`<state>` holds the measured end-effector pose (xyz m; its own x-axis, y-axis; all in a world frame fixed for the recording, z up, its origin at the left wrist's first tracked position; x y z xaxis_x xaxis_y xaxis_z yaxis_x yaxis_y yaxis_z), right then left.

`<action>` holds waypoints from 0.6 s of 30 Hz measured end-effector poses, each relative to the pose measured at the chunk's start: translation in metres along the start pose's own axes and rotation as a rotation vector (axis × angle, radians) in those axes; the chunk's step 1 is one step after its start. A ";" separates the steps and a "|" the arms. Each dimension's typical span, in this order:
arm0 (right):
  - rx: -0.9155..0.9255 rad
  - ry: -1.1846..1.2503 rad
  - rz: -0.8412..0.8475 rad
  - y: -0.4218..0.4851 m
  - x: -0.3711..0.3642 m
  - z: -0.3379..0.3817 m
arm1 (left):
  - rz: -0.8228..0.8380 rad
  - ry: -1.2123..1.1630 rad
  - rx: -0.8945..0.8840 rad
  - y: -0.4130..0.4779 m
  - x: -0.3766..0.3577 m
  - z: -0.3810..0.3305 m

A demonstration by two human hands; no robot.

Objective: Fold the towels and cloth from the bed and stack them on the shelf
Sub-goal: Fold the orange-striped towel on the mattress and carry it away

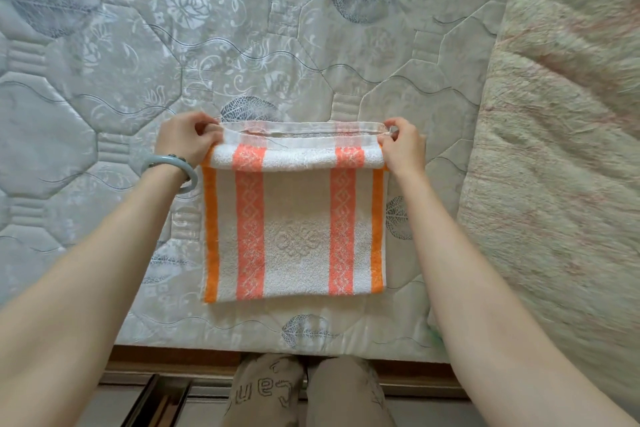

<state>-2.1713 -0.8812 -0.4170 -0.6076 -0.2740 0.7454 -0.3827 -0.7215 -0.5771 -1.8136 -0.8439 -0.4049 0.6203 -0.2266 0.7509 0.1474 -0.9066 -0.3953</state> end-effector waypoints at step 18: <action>0.160 -0.075 -0.096 -0.001 -0.007 -0.002 | -0.037 0.113 -0.074 -0.006 -0.022 0.011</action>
<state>-2.1679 -0.8772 -0.4219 -0.5178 -0.2413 0.8208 -0.3174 -0.8367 -0.4462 -1.8196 -0.8296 -0.4244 0.5245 -0.2271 0.8206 0.1091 -0.9379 -0.3294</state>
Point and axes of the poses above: each hand's wrist, its own y-axis towards the middle knuckle, its own x-axis out of the back of the hand, z = x × y, the point moved 3 cm from there along y, towards the middle knuckle, and after that the axes turned 10 degrees about -x, right-handed, at the moved point
